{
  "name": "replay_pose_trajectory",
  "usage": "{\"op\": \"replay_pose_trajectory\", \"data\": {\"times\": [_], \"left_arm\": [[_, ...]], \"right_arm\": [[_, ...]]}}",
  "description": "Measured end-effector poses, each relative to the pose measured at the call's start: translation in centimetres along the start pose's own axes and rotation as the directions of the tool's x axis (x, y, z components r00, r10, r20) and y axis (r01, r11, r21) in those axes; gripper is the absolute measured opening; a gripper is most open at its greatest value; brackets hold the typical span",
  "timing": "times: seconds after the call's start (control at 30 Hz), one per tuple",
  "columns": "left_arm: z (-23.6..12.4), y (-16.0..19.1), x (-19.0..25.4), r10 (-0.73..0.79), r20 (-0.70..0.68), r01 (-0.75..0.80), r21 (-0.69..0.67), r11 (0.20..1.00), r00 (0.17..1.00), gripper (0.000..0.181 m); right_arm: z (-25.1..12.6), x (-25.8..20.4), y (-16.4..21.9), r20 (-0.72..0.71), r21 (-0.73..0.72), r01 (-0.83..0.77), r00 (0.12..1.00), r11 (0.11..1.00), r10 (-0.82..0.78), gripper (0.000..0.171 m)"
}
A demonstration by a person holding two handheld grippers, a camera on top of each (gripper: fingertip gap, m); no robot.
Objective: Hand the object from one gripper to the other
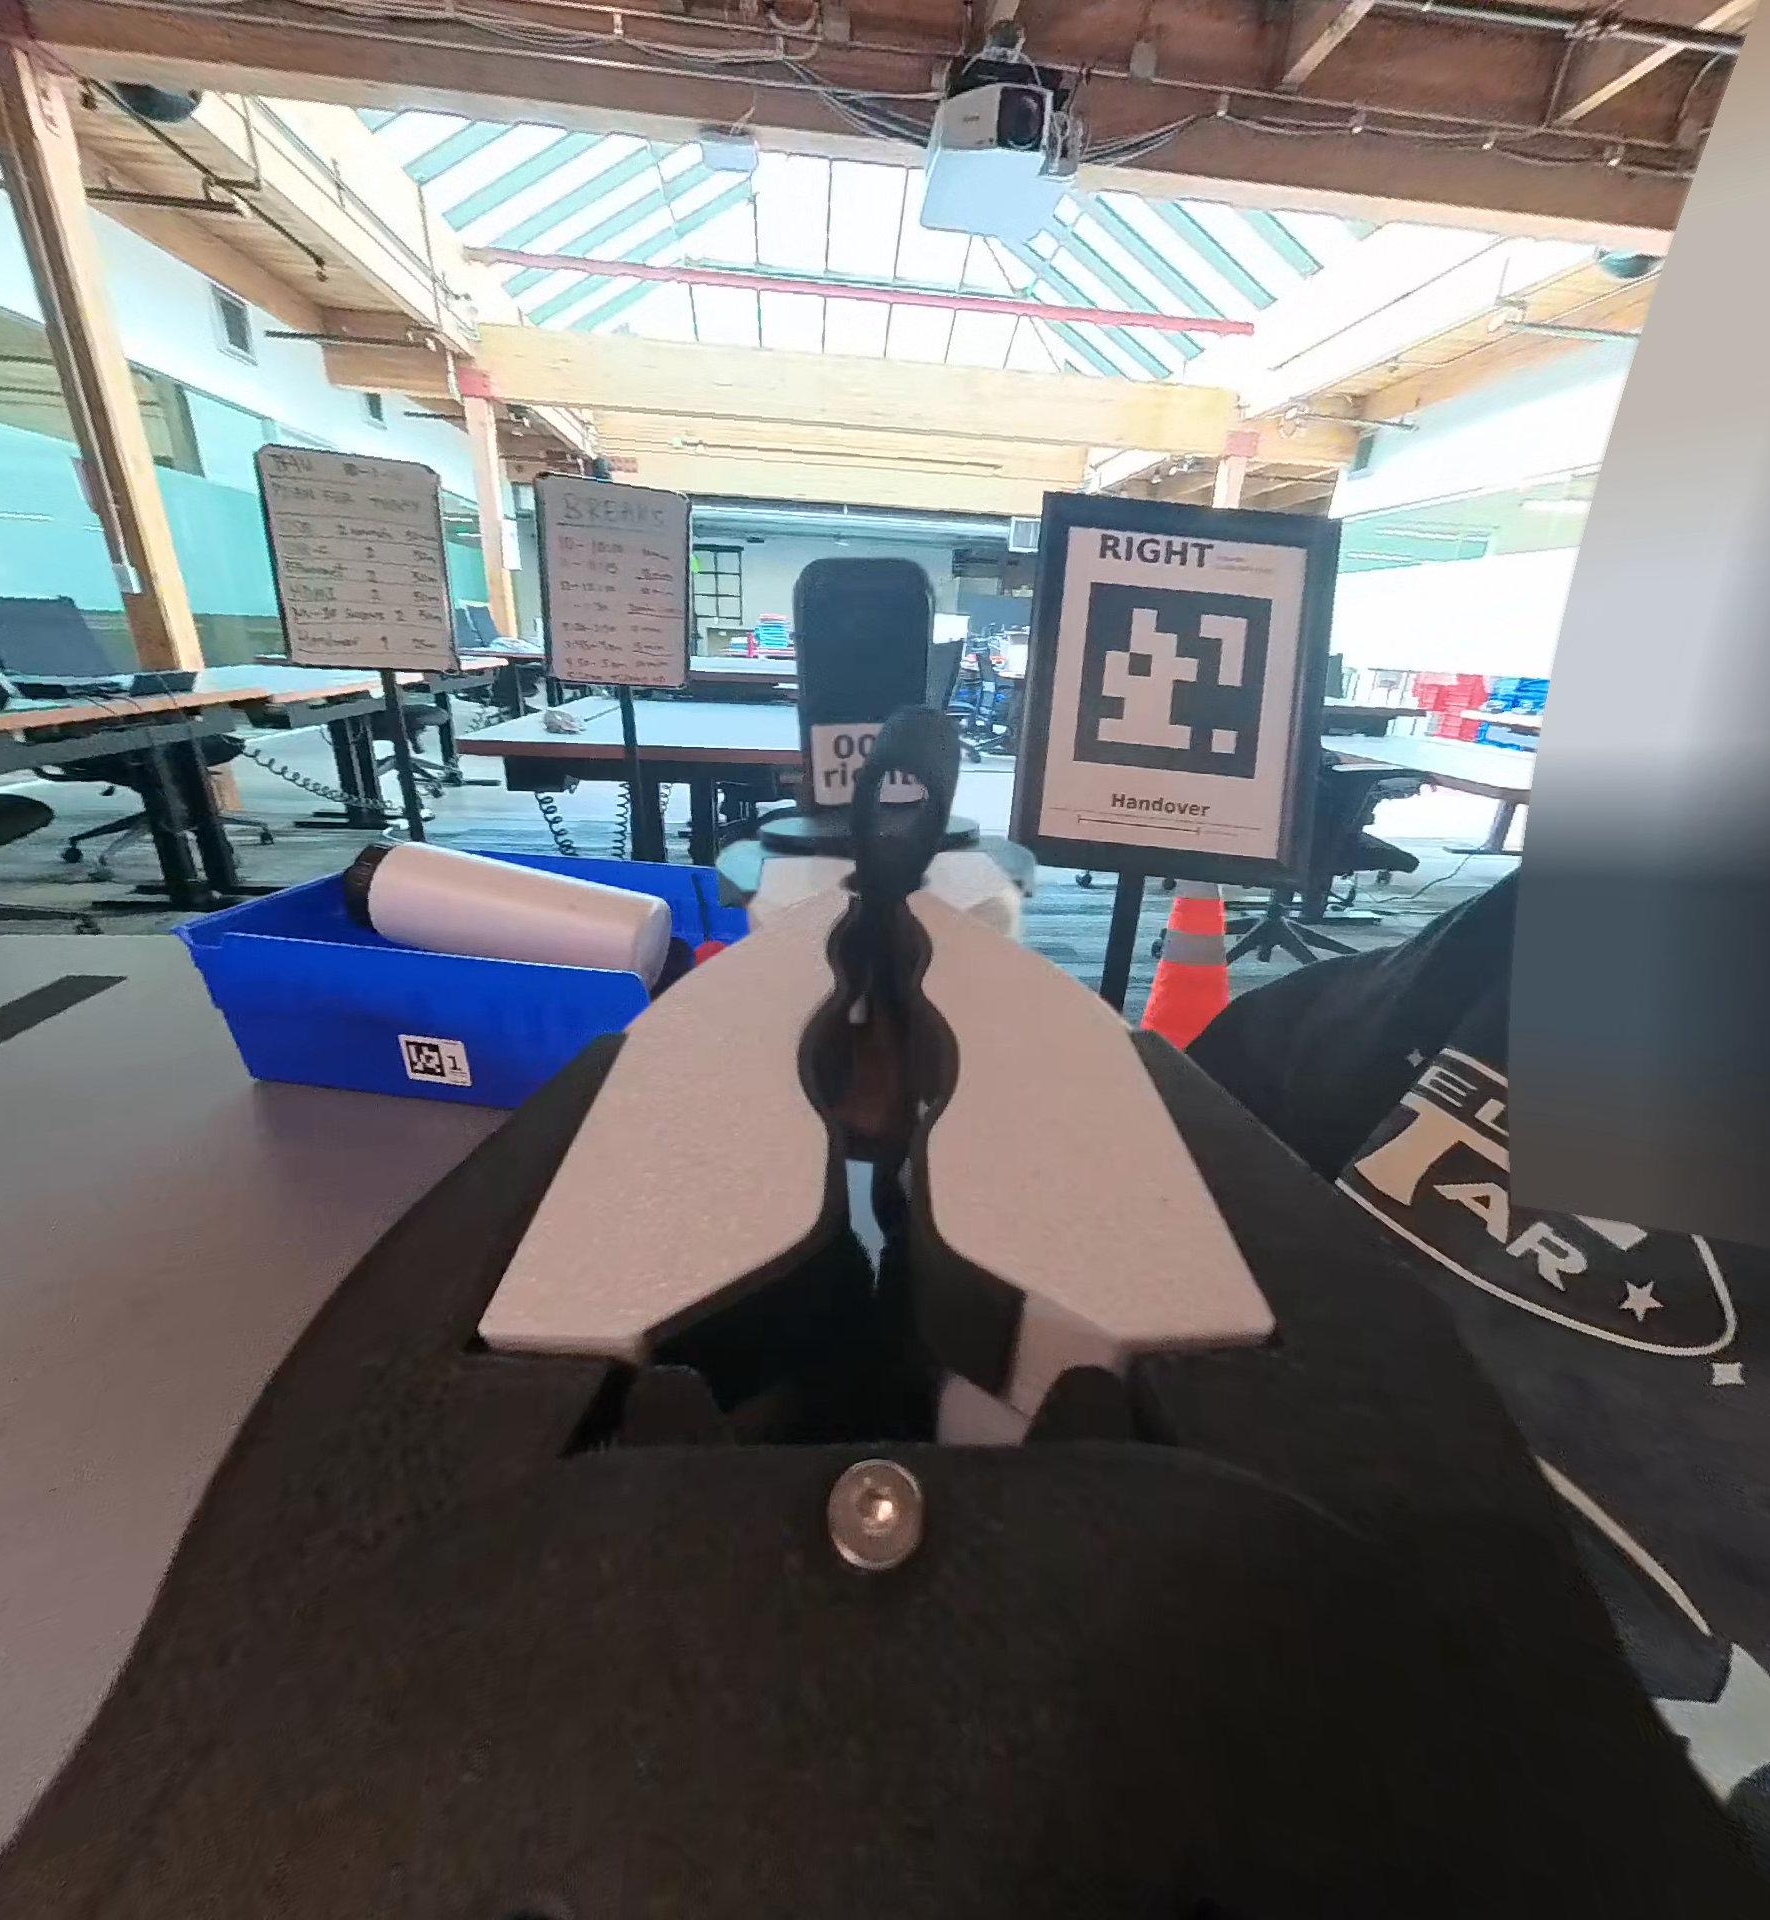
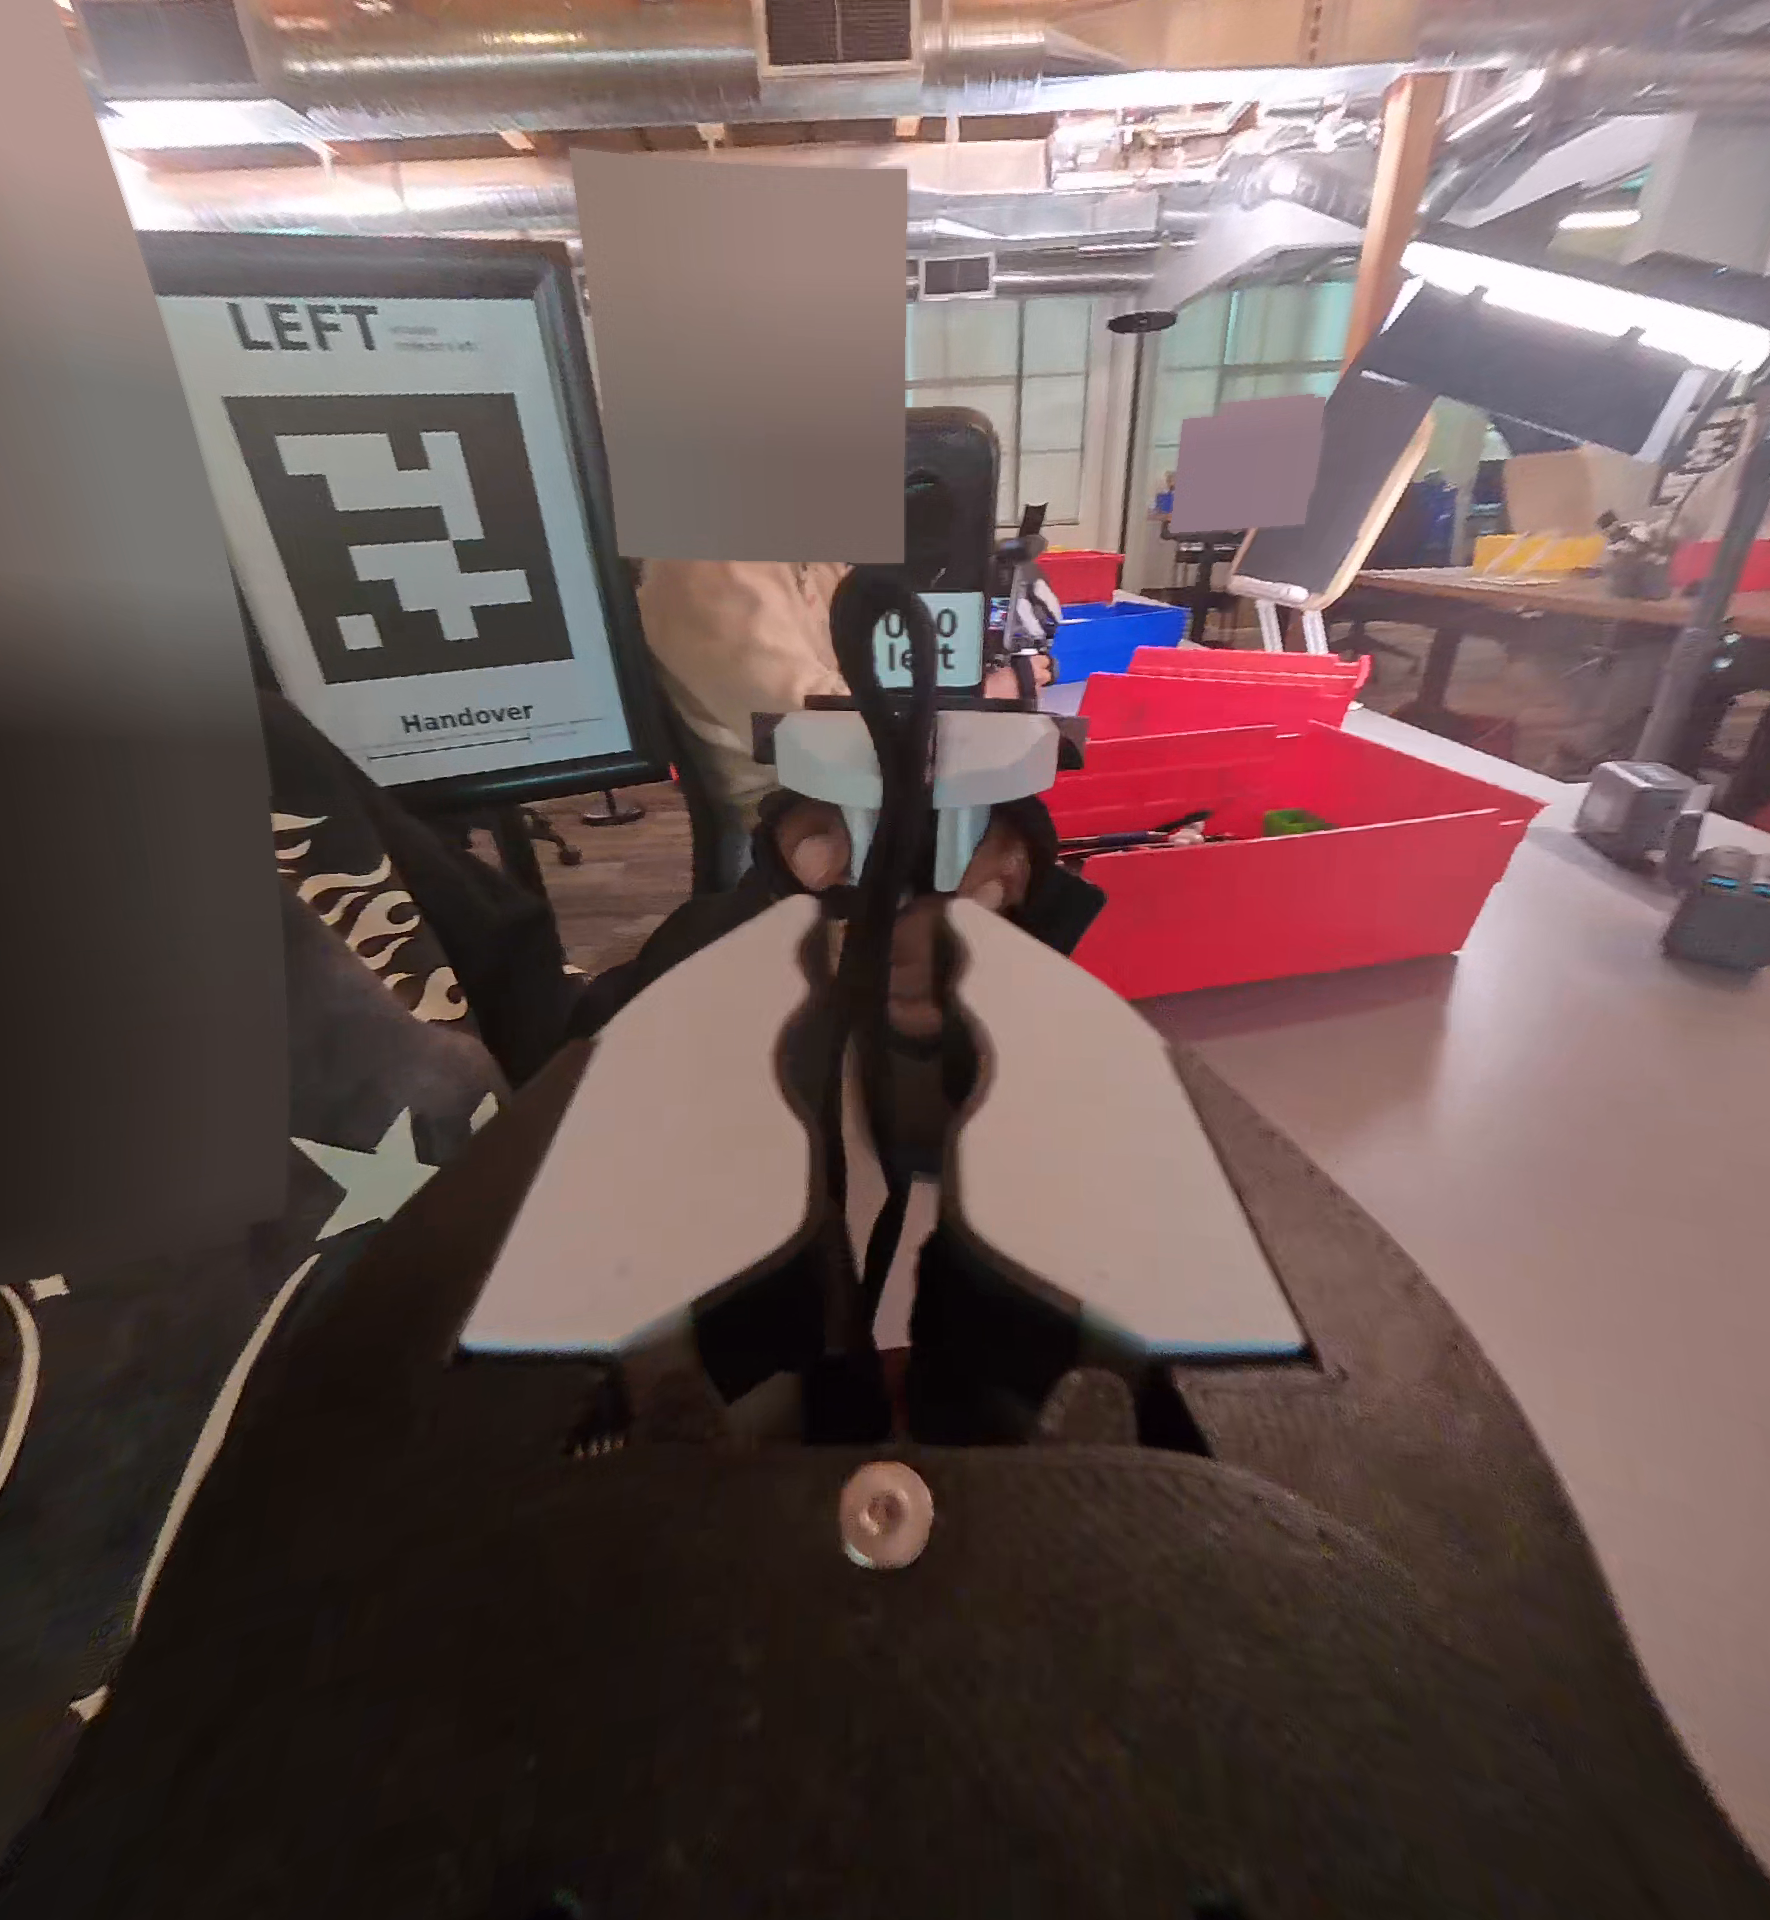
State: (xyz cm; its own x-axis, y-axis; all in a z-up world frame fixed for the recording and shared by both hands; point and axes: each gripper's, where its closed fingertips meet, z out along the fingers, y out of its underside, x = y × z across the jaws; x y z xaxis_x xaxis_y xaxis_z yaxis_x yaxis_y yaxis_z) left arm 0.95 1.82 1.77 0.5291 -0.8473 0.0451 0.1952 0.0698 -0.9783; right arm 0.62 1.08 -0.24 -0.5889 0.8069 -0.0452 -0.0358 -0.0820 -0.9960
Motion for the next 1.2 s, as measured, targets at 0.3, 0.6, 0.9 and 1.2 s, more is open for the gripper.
{"op": "replay_pose_trajectory", "data": {"times": [0.3, 0.6, 0.9, 1.2], "left_arm": [[0.1, -0.2, -1.2, -0.069, 0.061, 0.066, 0.044, 0.997, 0.996, 0.031], [1.2, 1.8, -1.2, -0.087, 0.055, 0.09, -0.052, 0.995, 0.995, 0.036], [1.4, 4.2, -1.3, -0.042, 0.072, 0.057, -0.213, 0.975, 0.996, 0.043], [1.6, 1.6, -2.9, 0.014, 0.205, -0.014, -0.004, 1.0, 0.979, 0.026]], "right_arm": [[-0.6, 1.1, -1.1, -0.036, 0.09, -0.083, 0.996, 0.993, 0.086, 0.005], [-1.7, 1.9, -2.7, -0.081, 0.2, -0.111, 0.988, 0.973, 0.129, 0.004], [-4.5, 3.7, -4.9, -0.152, 0.356, -0.111, 0.973, 0.928, 0.174, 0.004], [-2.7, 3.4, -3.6, -0.208, 0.275, -0.079, 0.968, 0.958, 0.139, 0.005]]}}
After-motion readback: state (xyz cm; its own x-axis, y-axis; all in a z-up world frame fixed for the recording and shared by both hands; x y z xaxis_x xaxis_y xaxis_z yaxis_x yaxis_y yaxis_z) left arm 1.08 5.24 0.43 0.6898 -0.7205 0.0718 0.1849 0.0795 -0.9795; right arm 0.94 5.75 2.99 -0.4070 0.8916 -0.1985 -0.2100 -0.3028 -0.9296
